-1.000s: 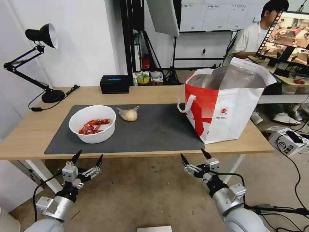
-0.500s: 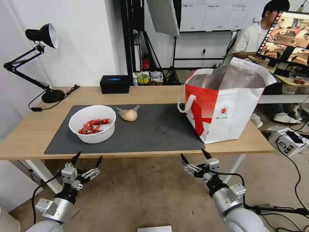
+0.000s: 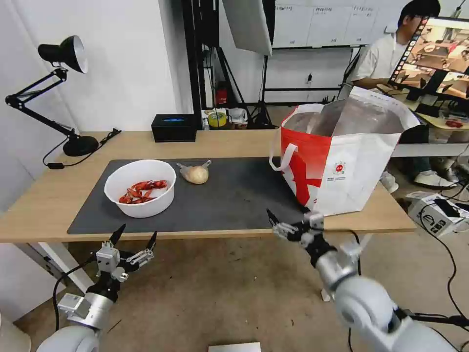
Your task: Pick up the trash from the table and place it into the takeout bag.
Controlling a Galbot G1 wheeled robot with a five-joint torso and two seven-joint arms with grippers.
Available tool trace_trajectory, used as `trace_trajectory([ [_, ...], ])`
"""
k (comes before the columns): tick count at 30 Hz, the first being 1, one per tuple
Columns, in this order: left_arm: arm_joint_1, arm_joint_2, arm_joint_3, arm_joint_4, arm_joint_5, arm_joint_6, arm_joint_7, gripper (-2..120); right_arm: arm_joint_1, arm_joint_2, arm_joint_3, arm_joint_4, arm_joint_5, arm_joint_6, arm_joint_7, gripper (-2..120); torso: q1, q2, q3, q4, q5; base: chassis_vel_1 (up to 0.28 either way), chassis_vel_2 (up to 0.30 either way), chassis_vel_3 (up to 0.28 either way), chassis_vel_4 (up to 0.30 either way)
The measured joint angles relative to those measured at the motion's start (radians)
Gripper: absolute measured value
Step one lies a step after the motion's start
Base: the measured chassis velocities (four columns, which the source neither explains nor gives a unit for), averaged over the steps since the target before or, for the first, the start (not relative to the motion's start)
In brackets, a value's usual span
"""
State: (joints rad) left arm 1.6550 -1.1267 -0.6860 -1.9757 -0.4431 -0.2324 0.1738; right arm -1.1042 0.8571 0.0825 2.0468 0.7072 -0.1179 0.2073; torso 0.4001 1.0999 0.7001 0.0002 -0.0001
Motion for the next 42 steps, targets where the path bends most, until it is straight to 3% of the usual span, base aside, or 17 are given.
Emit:
trace_trajectory([
  [7,-0.004,-0.004,-0.002,0.007,-0.001,0.000,-0.001,100,0.218,0.035,-0.161,-0.115,0.081,-0.002,-0.004,100,0.000,0.000,0.000,-0.0002,0.0000,0.000,0.000,0.000,0.000],
  [13,0.001,-0.008,-0.010,0.010,-0.001,-0.001,-0.001,100,0.483,0.152,-0.331,-0.320,0.143,0.000,-0.004,100,0.000,0.000,0.000,0.0000,-0.0002,0.000,0.000,0.000,0.000],
  [20,0.009,-0.016,-0.027,0.009,0.000,-0.004,-0.002,100,0.681,0.291,-0.445,-0.548,0.184,0.002,-0.009,100,0.000,0.000,0.000,0.0000,-0.0002,0.000,0.000,0.000,0.000],
  [35,0.023,-0.040,-0.039,0.007,0.006,-0.020,-0.002,100,0.865,0.586,-0.509,-0.947,0.199,-0.084,-0.012,100,0.000,0.000,0.000,-0.0001,-0.0002,0.000,0.000,0.000,0.000],
  [42,0.029,-0.048,-0.043,0.002,0.007,-0.025,-0.002,100,0.920,0.676,-0.501,-1.081,0.163,-0.103,-0.048,100,0.000,0.000,0.000,-0.0001,-0.0002,0.000,0.000,0.000,0.000],
])
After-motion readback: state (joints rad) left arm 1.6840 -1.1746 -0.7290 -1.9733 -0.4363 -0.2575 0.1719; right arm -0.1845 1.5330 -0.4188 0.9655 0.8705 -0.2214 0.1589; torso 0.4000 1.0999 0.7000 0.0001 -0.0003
